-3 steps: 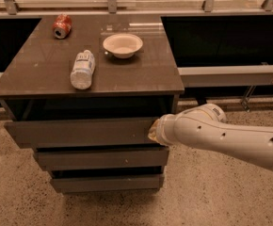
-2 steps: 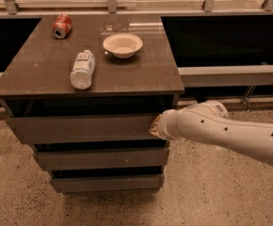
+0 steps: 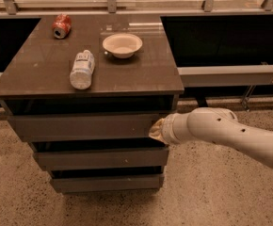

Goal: Close top drawer

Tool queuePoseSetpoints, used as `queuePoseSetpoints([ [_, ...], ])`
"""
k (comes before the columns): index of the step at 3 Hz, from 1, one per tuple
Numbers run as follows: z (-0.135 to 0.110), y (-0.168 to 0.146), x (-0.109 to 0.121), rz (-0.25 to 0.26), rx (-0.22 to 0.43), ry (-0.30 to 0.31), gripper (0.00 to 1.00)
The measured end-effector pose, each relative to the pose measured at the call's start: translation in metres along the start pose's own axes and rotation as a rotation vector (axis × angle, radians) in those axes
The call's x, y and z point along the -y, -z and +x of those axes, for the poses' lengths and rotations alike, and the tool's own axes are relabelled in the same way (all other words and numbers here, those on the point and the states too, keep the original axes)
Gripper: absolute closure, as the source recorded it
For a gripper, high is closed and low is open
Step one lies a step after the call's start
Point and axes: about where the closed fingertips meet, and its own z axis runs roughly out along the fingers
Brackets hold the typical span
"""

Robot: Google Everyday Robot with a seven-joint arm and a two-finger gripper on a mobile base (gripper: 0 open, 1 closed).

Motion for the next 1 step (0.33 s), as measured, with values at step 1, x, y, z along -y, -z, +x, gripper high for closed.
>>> queuePoseSetpoints([
  [1, -0.0049, 0.0084, -0.0469, -0.086, 0.029, -0.023, 1.00],
])
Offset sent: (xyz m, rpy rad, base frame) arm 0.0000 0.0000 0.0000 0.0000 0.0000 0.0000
